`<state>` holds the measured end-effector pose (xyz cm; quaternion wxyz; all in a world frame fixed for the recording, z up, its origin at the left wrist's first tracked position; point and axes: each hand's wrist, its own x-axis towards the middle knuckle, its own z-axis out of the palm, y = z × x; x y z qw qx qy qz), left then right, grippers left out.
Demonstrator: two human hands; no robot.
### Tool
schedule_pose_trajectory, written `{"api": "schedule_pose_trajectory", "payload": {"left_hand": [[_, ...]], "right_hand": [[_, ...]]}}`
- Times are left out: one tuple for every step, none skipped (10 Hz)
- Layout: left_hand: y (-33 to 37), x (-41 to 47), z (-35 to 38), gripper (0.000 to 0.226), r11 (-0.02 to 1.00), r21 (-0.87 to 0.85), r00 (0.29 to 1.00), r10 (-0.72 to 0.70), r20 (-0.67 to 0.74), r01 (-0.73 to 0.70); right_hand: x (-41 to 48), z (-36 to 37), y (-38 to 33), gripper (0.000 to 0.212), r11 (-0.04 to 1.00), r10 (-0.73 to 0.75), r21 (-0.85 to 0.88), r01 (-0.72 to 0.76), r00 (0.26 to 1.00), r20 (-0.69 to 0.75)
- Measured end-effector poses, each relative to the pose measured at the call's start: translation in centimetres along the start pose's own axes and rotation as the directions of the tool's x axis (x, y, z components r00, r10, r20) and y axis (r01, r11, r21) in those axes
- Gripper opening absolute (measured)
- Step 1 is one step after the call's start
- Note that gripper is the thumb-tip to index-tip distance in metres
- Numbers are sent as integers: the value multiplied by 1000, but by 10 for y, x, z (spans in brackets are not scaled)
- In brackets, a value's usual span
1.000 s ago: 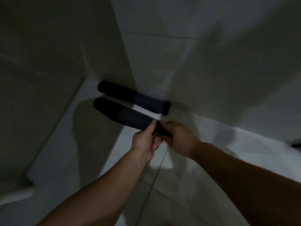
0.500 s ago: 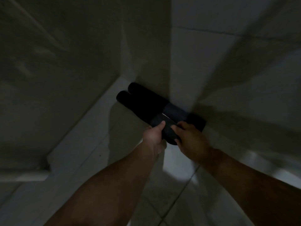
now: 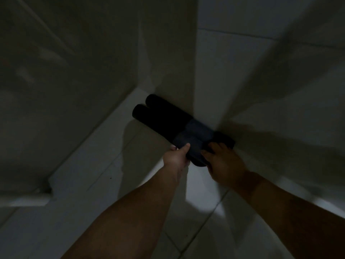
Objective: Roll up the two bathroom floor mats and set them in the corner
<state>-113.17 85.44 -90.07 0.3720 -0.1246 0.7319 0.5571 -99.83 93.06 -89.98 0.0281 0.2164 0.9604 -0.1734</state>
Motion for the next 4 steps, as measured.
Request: {"api": "schedule_pose_trajectory", "payload": {"left_hand": [[-4, -3, -5, 30, 991, 127, 996, 54, -71, -45], [-16, -7, -12, 24, 937, 319, 984, 168, -66, -139], [-15, -54, -14, 18, 899, 404, 982, 190, -9, -170], [-1, -146, -12, 19, 701, 630, 940, 299, 166, -334]], "right_hand": [[-2, -4, 7, 41, 996, -9, 89, 10, 1000, -2], [-16, -21, 11, 27, 986, 10, 168, -18, 999, 51], [-48, -48, 8, 43, 973, 96, 201, -112, 991, 88], [-104, -96, -2, 50, 967, 170, 167, -193, 975, 142]]}}
